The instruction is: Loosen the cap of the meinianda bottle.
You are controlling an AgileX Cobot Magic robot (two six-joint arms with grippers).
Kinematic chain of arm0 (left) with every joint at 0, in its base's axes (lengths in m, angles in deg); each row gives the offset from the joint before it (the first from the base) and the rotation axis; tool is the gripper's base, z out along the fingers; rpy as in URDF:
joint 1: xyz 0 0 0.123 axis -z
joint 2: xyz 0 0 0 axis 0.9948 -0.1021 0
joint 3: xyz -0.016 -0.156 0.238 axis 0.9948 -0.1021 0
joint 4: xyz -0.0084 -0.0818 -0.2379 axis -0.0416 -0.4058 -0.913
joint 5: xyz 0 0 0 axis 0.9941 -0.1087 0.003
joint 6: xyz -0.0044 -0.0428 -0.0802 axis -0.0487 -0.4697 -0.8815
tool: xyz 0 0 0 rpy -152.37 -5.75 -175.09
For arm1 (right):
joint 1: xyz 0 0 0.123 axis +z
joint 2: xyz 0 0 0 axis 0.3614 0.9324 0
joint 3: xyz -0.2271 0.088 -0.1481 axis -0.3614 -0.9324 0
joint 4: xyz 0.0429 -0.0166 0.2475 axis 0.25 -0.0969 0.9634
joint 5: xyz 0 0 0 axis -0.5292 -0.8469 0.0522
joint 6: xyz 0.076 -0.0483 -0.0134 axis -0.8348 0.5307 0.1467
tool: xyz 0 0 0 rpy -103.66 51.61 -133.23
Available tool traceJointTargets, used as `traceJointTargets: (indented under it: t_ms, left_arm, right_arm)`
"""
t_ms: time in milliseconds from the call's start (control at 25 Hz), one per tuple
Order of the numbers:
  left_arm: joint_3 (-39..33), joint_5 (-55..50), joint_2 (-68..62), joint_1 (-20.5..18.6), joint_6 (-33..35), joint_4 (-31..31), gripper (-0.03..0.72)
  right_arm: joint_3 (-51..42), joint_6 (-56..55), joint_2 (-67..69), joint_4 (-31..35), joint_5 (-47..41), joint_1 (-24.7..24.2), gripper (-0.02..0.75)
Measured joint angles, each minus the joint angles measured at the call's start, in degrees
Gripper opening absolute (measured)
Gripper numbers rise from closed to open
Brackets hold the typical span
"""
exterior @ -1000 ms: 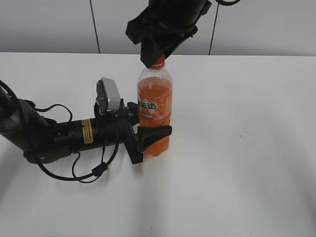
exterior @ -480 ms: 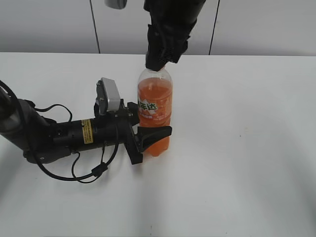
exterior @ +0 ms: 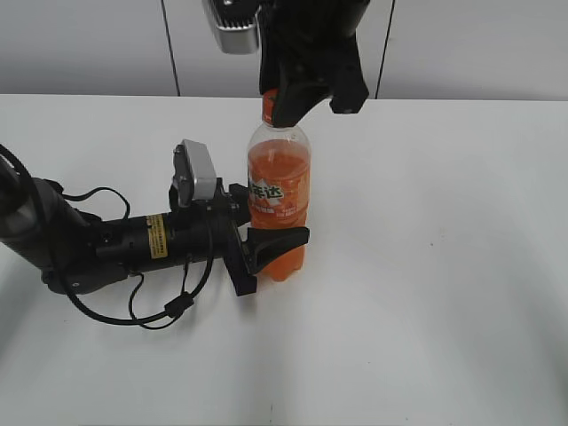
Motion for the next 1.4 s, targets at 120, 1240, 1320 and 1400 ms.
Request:
traceJointTargets:
  t_ms: [120, 1240, 1320, 1400]
  left_arm:
    - [0.0, 0.0, 0.0, 0.0, 0.0, 0.0, 0.395]
    - [0.0, 0.0, 0.0, -0.1, 0.0, 0.2, 0.395]
    - [0.0, 0.0, 0.0, -0.1, -0.1, 0.2, 0.395]
    - [0.0, 0.0, 0.0, -0.1, -0.1, 0.2, 0.395]
  right_arm:
    - [0.0, 6.2, 0.0, 0.0, 0.0, 0.0, 0.274]
    - [0.0, 9.2, 0.2, 1.1, 0.4, 0.0, 0.388]
    - [0.0, 7.6, 0.1, 1.1, 0.4, 0.0, 0.414]
    - [0.0, 5.7, 0.1, 1.1, 0.4, 0.0, 0.449]
